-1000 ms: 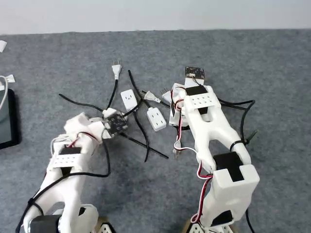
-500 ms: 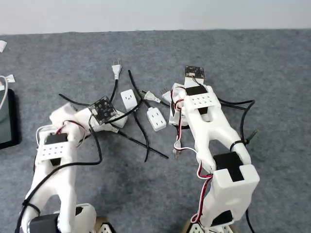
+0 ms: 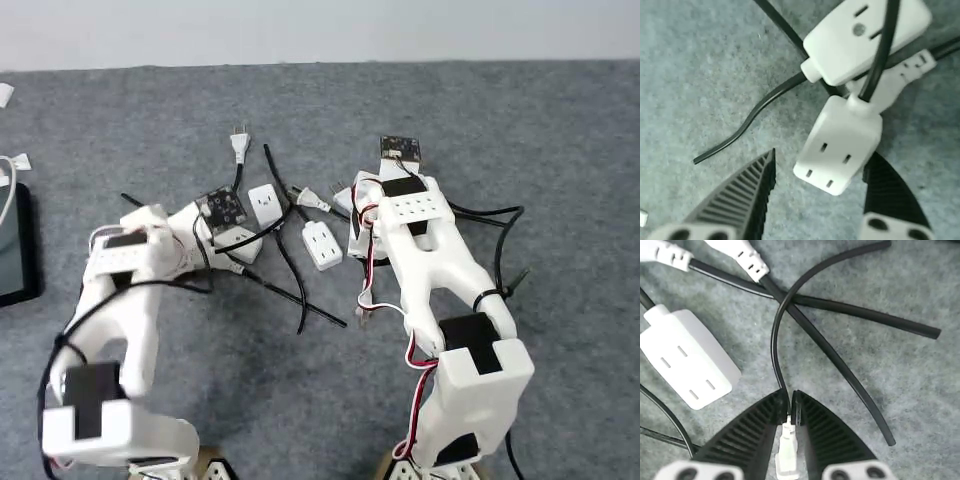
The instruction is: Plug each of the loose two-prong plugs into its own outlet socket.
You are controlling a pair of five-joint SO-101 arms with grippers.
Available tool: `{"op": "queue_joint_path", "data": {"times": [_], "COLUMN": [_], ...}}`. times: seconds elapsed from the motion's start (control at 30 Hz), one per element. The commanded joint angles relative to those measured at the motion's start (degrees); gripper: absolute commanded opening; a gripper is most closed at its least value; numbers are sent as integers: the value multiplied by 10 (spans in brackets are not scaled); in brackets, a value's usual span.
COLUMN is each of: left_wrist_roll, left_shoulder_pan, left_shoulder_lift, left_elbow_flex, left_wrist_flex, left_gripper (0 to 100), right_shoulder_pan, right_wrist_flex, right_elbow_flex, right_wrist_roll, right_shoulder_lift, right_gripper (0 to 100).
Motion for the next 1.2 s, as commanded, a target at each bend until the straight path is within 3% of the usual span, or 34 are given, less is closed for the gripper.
{"op": "queue_joint_path", "data": {"times": [0.0, 0.23, 0.67, 0.77, 0.93, 1.03, 1.17], "left_wrist_roll": [-11, -13, -13, -36, -113, -125, -129], "left_shoulder_pan": [-4, 18, 30, 20, -8, -10, -11], "left_shoulder_lift": [23, 32, 30, 8, -58, -76, -70], "left_elbow_flex": [-54, -48, -74, -87, -108, -109, -94], "left_wrist_flex": [18, 22, 99, 137, 215, 189, 121], "left_gripper": [242, 23, 17, 72, 253, 321, 324], "right_shoulder_pan": [-9, -8, -9, -9, -9, -9, -9], "right_wrist_flex": [-7, -7, -39, -39, -42, -44, -44], "right_elbow_flex": [-11, -11, -2, -2, -2, -2, -2], "right_wrist_roll": [8, 8, 27, 28, 28, 29, 30], "right_shoulder_lift": [-36, -36, -22, -23, -21, -19, -19], "right_gripper": [28, 28, 28, 28, 28, 28, 28]}}
